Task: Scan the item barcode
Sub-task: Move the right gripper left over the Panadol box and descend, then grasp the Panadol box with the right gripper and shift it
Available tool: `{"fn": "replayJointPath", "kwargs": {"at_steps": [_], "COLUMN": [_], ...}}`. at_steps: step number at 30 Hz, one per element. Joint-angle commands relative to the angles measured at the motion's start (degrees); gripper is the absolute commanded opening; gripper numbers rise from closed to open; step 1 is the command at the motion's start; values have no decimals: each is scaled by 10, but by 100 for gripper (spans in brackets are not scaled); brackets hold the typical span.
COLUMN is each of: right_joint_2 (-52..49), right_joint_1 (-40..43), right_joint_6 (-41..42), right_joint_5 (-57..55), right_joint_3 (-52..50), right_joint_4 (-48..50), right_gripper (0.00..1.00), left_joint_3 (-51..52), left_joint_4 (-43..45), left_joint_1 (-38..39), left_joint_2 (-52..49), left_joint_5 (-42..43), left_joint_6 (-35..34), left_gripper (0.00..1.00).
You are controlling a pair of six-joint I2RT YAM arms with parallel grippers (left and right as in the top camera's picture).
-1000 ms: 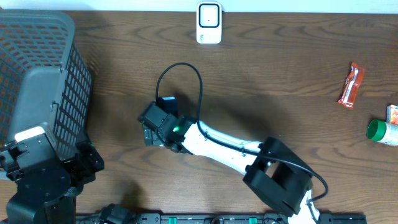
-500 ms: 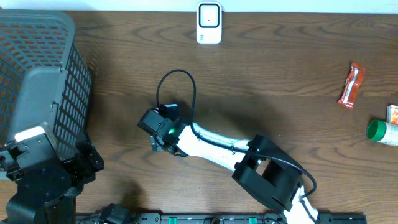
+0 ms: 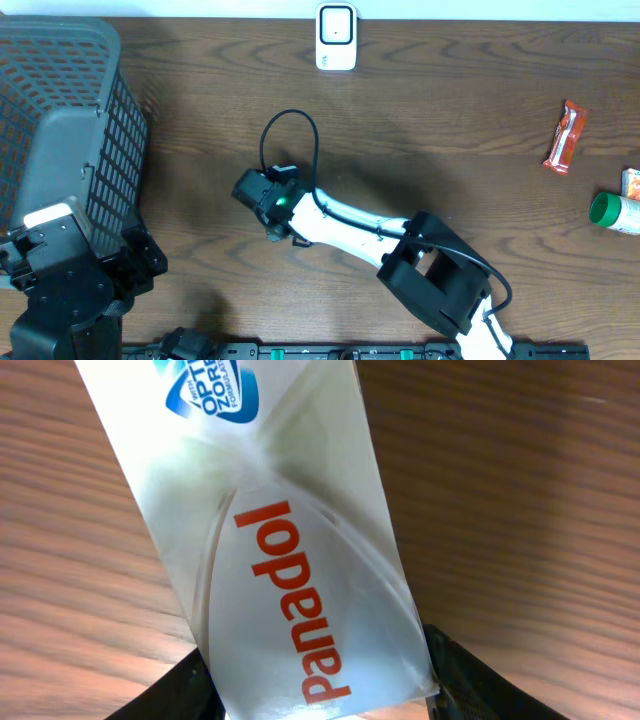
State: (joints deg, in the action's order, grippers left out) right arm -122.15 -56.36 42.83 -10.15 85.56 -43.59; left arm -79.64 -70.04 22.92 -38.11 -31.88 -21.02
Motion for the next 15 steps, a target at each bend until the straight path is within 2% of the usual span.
{"fn": "replayJointPath", "kwargs": {"at_steps": [1,10,15], "right_joint_2": [-10,-10,-10], "right_joint_1": [21,63,69], "right_joint_6": [-22,-23,-60], "right_joint_5": [-18,-18,-12], "right_joint_3": [0,0,0], "right_joint_4": [-31,-116,-138], "right_gripper": [54,55,56], "left_joint_3": [-5,-5,-5], "left_joint_4": [2,2,2], "left_joint_1": [-2,-2,-2], "left_joint_2": [1,1,1], "left_joint_5": [-5,-5,-5], "left_joint_6": [-3,-3,-3], "left_gripper": [92,91,92]}}
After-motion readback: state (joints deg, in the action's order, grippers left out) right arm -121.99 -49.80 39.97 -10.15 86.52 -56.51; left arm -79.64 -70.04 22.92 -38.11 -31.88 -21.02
